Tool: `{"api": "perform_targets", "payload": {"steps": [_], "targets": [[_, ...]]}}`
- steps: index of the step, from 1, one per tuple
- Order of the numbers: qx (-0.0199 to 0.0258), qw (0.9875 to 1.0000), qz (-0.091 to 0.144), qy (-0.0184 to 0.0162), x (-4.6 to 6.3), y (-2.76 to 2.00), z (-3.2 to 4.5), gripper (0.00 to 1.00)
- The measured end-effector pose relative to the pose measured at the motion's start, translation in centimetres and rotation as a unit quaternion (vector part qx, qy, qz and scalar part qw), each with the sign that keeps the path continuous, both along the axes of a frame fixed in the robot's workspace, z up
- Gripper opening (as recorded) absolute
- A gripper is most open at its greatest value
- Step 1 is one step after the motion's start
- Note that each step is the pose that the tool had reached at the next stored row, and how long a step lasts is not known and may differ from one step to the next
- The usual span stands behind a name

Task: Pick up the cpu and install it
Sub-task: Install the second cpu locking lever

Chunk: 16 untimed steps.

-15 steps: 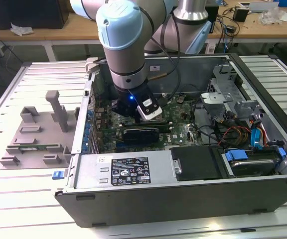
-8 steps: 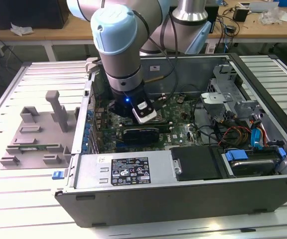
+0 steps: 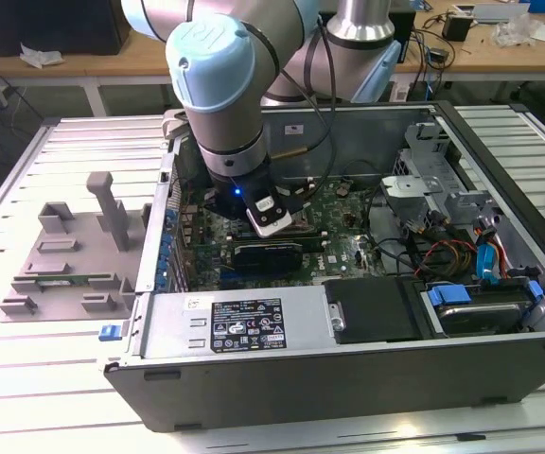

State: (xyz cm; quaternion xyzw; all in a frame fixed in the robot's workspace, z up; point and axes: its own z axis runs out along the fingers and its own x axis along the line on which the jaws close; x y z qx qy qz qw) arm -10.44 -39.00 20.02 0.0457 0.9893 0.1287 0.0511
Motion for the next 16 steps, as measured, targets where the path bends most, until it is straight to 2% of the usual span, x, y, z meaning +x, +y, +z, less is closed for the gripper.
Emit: {"api": "perform_targets", "payload": {"steps": [2,5,7,10,11,12,15,16], "targets": [[0.0000,1.0000,0.000,-0.0001,0.0,0.00,0.31,0.11],[0.0000,1.0000,0.000,0.0000,0.0,0.00,1.57,0.11],[-0.0001,1.0000,0.000,0.0000,0.0,0.01,2.75,0.11],[-0.0003,1.0000,0.000,0.0000,0.1,0.01,4.98,0.11],[-0.0007,1.0000,0.000,0.0000,0.1,0.01,5.42,0.11],[-0.0022,1.0000,0.000,0.0000,0.4,0.01,5.52,0.11],[-0.0045,1.0000,-0.001,0.0009,2.5,0.01,5.53,0.11],[-0.0059,1.0000,-0.002,0.0014,2.8,0.00,5.51,0.11]]}}
